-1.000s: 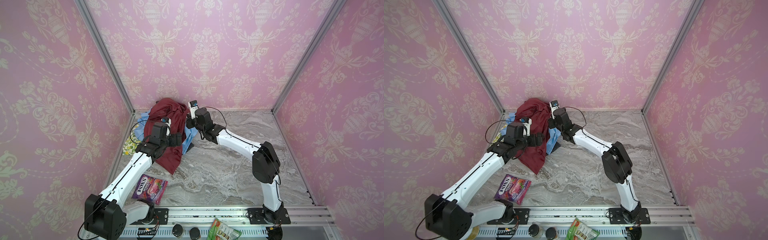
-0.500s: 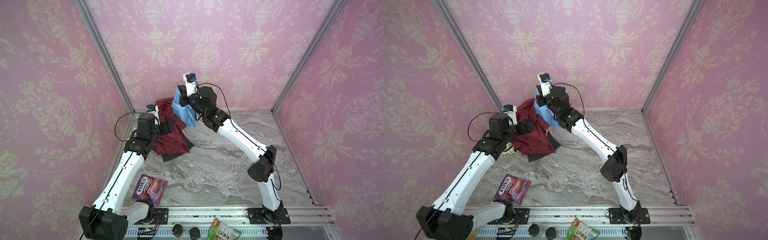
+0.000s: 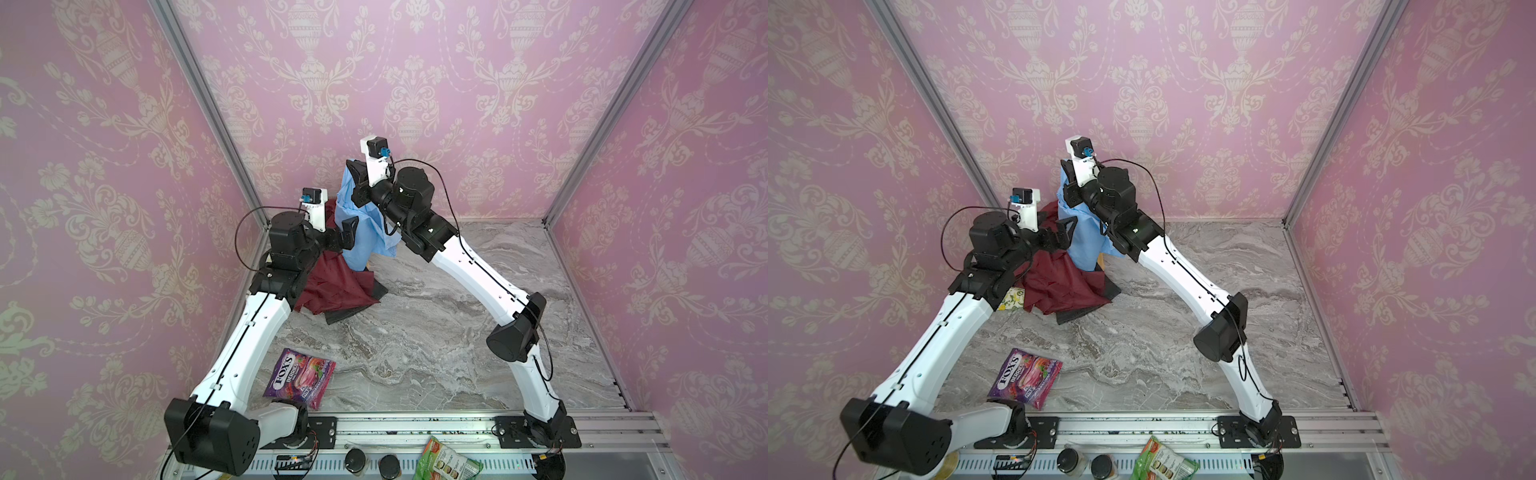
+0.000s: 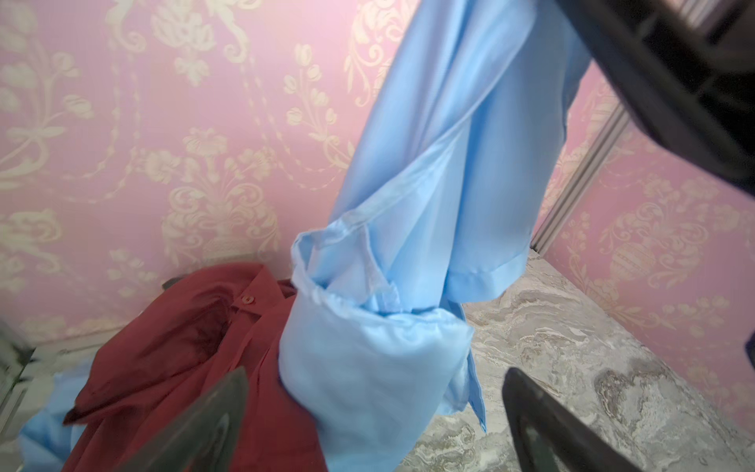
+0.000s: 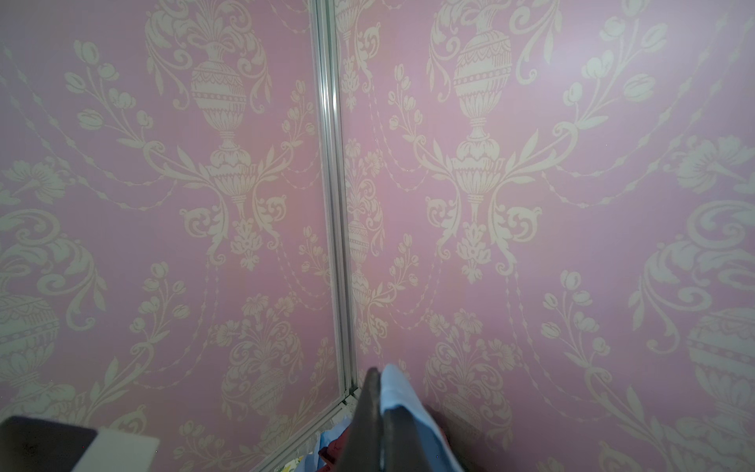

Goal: Pick out a specific cloth from the pile

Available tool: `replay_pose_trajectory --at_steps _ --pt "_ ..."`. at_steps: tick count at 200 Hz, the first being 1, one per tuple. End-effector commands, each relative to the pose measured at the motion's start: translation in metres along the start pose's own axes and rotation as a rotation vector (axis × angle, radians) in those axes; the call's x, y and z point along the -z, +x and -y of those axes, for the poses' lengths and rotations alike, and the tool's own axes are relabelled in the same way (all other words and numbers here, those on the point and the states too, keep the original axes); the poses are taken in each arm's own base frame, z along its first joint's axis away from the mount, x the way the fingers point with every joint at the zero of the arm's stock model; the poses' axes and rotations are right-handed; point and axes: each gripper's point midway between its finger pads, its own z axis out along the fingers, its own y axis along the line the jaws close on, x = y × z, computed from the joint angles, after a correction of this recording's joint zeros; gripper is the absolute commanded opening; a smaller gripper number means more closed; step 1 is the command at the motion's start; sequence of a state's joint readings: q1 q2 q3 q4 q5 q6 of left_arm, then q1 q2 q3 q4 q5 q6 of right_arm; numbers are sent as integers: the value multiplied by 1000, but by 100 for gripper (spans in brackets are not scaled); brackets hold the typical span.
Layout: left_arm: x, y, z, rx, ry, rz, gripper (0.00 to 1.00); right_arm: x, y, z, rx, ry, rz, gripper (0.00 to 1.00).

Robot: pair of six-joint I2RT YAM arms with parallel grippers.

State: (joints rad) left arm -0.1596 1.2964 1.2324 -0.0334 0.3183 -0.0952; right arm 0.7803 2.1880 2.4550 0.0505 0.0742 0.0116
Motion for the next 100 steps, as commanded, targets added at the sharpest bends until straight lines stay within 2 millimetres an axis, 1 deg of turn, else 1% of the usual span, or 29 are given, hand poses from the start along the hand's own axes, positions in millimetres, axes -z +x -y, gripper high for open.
replay_pose_trajectory --at_steps 1,13,17,23,32,38,47,50,56,62,86,100 --pt "-37 -4 6 -102 160 35 99 16 -46 4 -46 -12 107 0" --pt "-57 -1 1 -78 198 41 99 20 -55 5 -57 -17 121 0" --pt "-62 -1 -1 -73 209 49 96 21 -56 6 -60 -16 121 0" --pt "-69 -1 -2 -64 223 64 82 24 -61 8 -60 -11 125 0" --pt "-76 -7 -3 -54 239 104 60 27 -62 10 -61 -6 125 0" --pt "-79 -13 -2 -47 254 130 48 30 -63 12 -62 -4 125 0" --pt "-78 -24 0 -40 277 163 32 34 -61 17 -67 7 118 0" --pt "-78 -27 1 -38 283 173 25 36 -62 19 -68 11 121 0" --pt "-77 -34 2 -37 285 192 9 39 -57 24 -69 25 111 0" --pt "-75 -40 3 -34 283 209 0 41 -52 29 -75 38 102 0" --pt "-68 -60 3 -5 295 245 0 53 -26 55 -126 92 54 0" --pt "-65 -70 -1 33 303 253 0 59 -8 59 -135 71 26 0"
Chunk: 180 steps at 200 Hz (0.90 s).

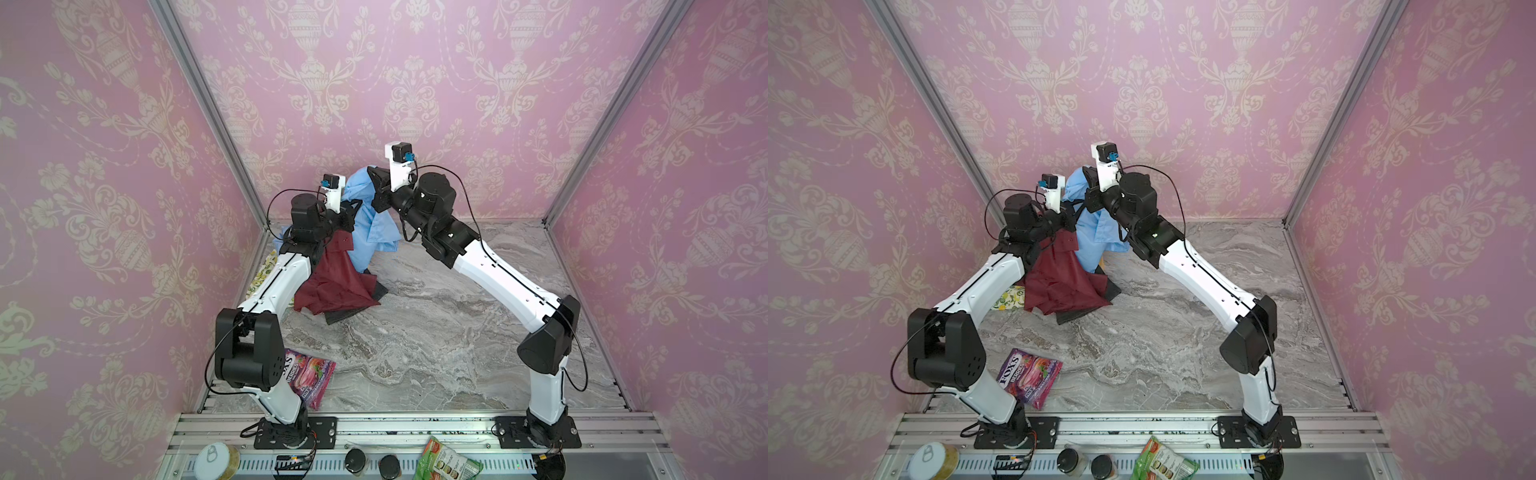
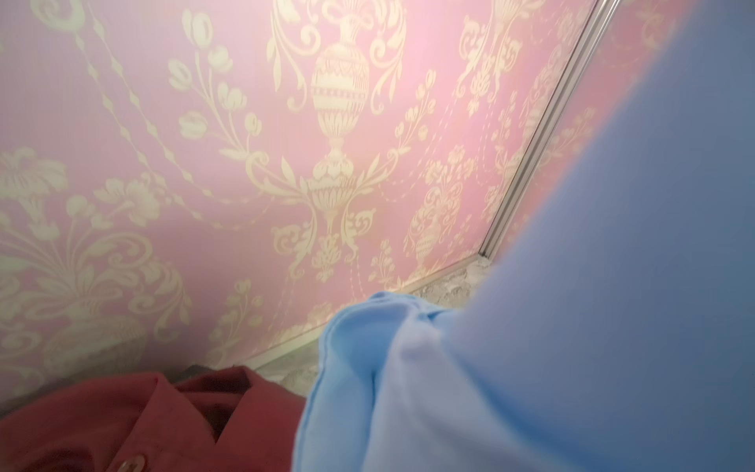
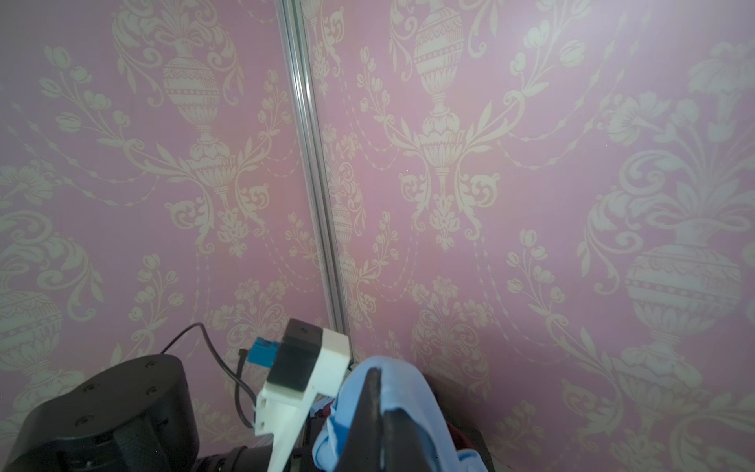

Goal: Pick out a specific cloth from the pile

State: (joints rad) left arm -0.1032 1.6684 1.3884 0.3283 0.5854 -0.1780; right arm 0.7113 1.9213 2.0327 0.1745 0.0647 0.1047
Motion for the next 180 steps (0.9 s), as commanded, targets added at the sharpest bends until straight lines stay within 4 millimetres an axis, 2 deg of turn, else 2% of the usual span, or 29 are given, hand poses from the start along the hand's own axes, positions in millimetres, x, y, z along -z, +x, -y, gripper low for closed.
replay_pose_trajectory --at_steps 1,13,21,48,66,97,125,145,180 --pt "16 -66 18 -4 77 147 0 14 -7 17 -61 10 51 0" --pt "19 -76 15 16 79 161 0 19 6 22 -58 21 38 0" --pt "21 -82 13 26 65 168 0 21 15 24 -59 23 25 7" --pt "29 -106 2 42 12 183 0 26 42 29 -64 -8 -39 46" --pt "40 -125 -9 59 -31 220 0 30 56 32 -60 -8 -62 61" --pt "58 -159 -33 144 -90 274 0 34 74 34 -61 -23 -100 71" --pt "69 -174 -46 245 -106 299 0 28 93 21 -50 -106 -118 79" --pt "71 -177 -45 301 -83 294 0 20 104 7 -48 -201 -95 85" --pt "71 -168 -38 365 -51 253 0 2 121 -19 -56 -346 -71 93"
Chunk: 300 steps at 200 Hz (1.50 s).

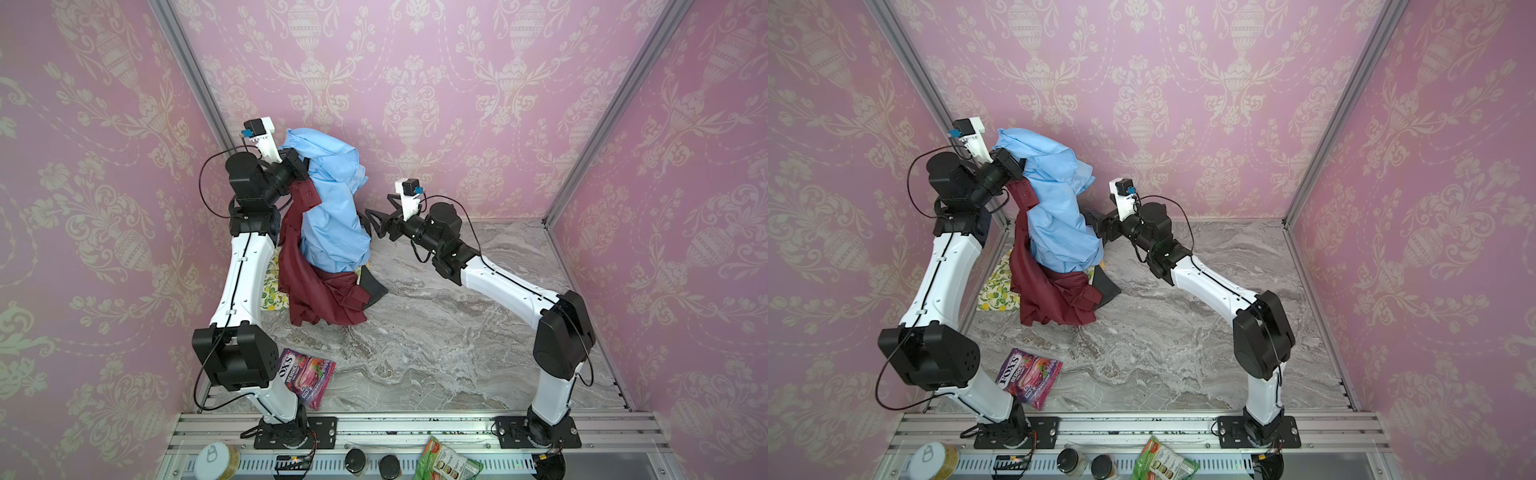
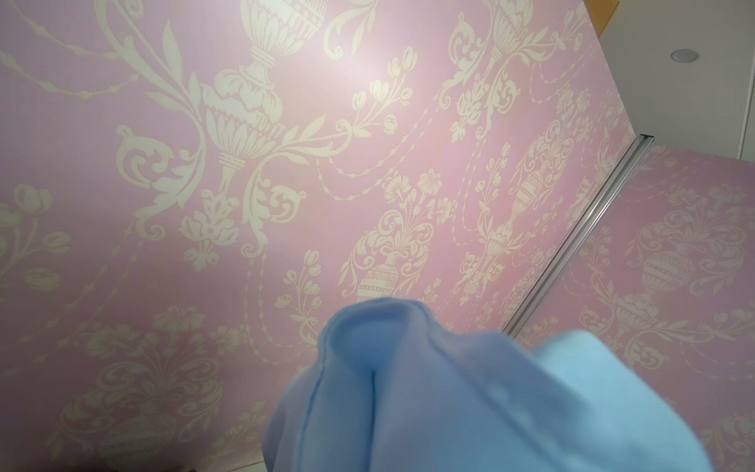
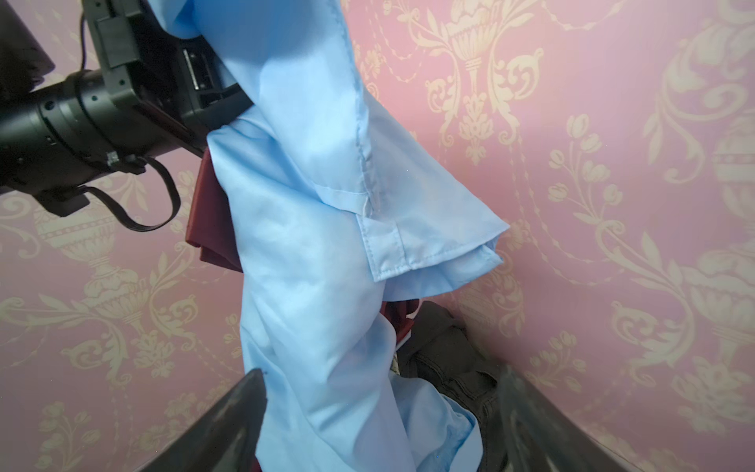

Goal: Pick out a specific cloth from the pile

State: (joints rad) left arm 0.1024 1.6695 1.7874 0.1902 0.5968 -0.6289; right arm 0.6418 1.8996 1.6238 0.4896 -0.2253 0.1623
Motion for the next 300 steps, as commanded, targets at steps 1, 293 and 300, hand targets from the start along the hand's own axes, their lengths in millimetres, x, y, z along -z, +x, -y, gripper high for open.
replay_pose_trajectory --at_steps 1,293,300 --pt "3 0 10 78 32 -24 0 -17 10 -21 5 -139 25 93" --pt "63 90 -33 120 -127 -215 99 -46 -102 -25 27 67 160 0" --pt "66 96 -35 120 -130 -216 99 -44 -112 -23 32 77 173 0"
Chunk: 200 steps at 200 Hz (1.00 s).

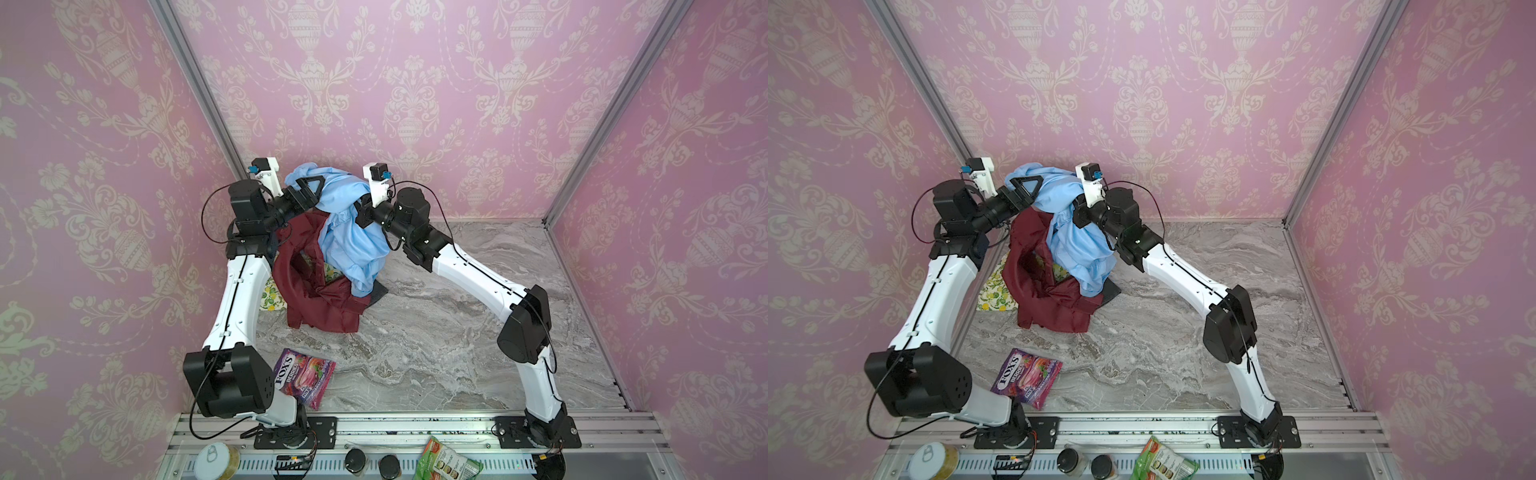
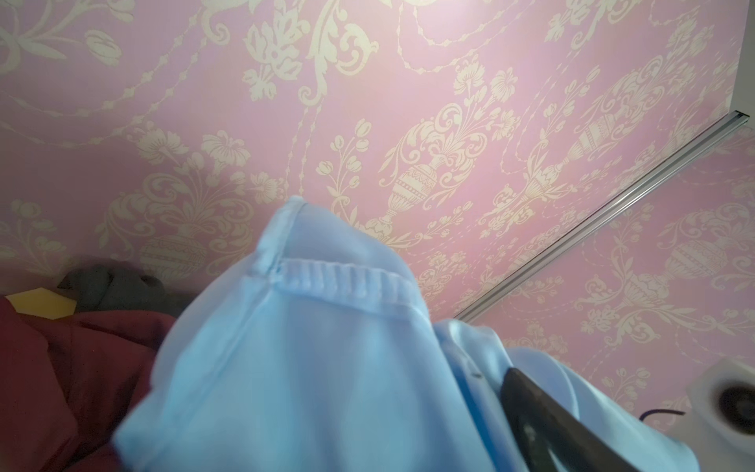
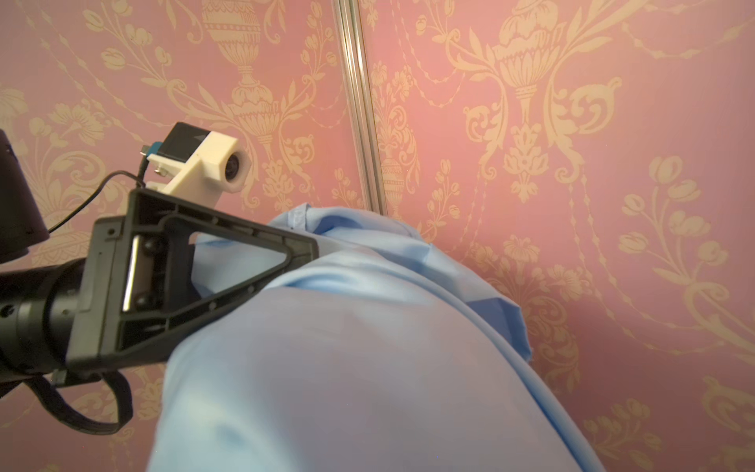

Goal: Pick out a specific cloth from the pile

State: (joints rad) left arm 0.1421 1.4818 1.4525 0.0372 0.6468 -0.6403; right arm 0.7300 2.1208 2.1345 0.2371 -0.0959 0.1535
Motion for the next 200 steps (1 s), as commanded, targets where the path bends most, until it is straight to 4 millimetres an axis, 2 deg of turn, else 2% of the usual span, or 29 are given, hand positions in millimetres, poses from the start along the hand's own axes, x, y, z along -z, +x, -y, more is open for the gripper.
replay_pose_trajectory --at_steps 1,47,94,132,155,175,200 --pt "10 14 -3 -58 6 -5 99 9 -65 9 30 43 126 0" --pt "17 47 -13 -45 44 4 99 22 -125 32 56 113 195 0" --pt "4 86 -10 -101 54 -86 99 54 -184 52 110 177 280 0" --pt "-12 118 6 -250 45 -178 99 81 -210 74 129 237 289 0" --pt "-27 134 13 -355 51 -216 99 96 -220 79 129 253 296 0" --pt "-45 136 9 -457 23 -227 99 107 -230 73 128 241 303 0" --pt "-72 119 1 -565 -11 -195 99 123 -241 66 122 231 314 0"
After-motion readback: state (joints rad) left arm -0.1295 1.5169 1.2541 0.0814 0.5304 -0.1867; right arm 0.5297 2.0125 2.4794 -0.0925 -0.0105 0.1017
